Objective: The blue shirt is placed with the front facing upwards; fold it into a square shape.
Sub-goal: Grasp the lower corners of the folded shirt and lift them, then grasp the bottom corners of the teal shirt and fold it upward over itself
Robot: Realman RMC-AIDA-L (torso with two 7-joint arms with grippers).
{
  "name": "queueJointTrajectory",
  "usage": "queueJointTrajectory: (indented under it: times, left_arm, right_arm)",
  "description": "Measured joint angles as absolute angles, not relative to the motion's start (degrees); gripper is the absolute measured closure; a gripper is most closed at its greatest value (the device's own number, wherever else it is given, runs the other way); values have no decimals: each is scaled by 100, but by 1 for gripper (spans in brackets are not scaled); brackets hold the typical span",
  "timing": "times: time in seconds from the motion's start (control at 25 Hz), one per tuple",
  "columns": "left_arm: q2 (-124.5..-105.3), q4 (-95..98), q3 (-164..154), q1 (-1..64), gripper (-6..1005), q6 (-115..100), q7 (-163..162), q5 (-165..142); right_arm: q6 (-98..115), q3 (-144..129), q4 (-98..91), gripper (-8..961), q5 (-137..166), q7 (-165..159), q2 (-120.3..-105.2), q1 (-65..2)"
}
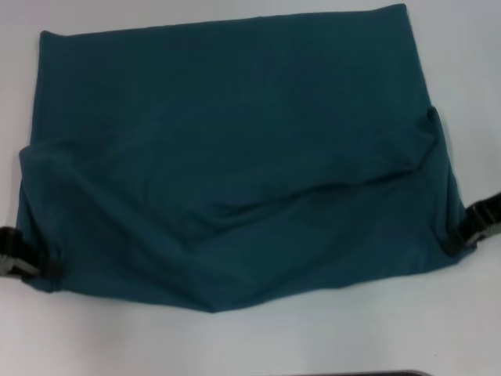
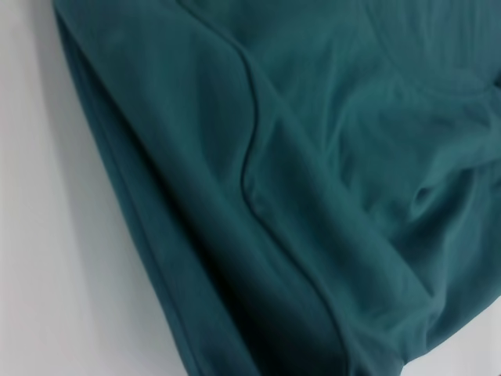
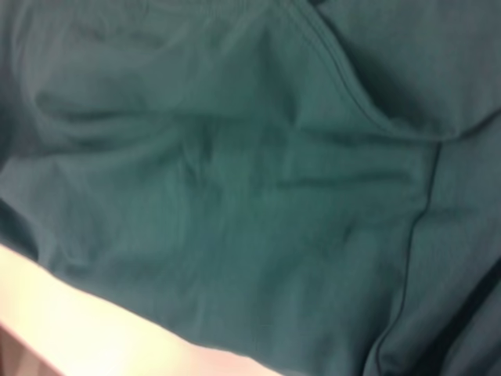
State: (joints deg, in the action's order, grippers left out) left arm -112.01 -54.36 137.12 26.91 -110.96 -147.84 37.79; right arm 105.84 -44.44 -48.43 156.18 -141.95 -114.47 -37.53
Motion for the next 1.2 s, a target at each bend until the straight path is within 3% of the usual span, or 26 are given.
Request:
queueJointTrajectory:
  times: [0.8,0.92,1.2]
  left_arm:
    - [-11204,-5457,13774,2768,945,-11187,-14716,3015]
    - [-11182,-5509,13924,2810,944,-11240,-14648,3287]
    - [-10871,-5324,14619,3323,944,-11205,-14674,3520]
  right_arm:
    - [10694,-4353,-4848,921,16055,-14058,-11492,-3706]
    - [10819,-4259,-4850,919,15580,-13978,-11412,-3729]
    - [10763,-3995,-4802,916,14712,-13943,-10944,-3836]
